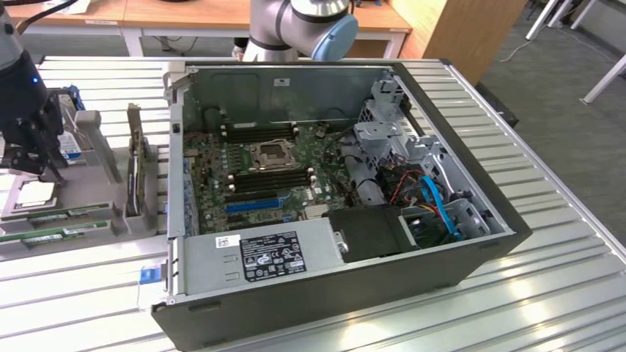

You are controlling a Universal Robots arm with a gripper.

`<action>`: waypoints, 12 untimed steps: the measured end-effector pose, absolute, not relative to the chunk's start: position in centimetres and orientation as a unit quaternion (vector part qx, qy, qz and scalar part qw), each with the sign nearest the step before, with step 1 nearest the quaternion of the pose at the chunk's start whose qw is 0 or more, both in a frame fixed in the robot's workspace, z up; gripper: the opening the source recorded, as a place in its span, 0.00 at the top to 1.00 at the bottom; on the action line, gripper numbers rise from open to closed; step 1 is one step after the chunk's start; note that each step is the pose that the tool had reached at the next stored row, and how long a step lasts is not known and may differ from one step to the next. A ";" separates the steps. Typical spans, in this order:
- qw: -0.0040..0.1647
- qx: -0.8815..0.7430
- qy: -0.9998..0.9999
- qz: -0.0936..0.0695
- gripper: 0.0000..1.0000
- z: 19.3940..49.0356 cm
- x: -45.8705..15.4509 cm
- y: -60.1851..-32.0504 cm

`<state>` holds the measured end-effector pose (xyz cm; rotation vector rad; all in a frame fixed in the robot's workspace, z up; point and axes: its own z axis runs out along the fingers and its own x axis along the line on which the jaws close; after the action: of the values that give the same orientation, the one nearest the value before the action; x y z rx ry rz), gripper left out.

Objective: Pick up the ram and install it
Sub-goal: 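Pick up the ram and move it above insertion slot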

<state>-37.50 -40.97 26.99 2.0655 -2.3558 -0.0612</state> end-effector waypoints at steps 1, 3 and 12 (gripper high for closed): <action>0.004 0.659 -0.752 -0.020 0.69 26.9 -37.5 -41.0; 0.004 0.659 -0.752 -0.020 0.69 26.8 -37.5 -41.0; 0.004 0.659 -0.752 -0.020 0.69 26.2 -37.5 -41.0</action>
<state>-37.50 -40.97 26.25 2.0656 -2.3558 -0.0612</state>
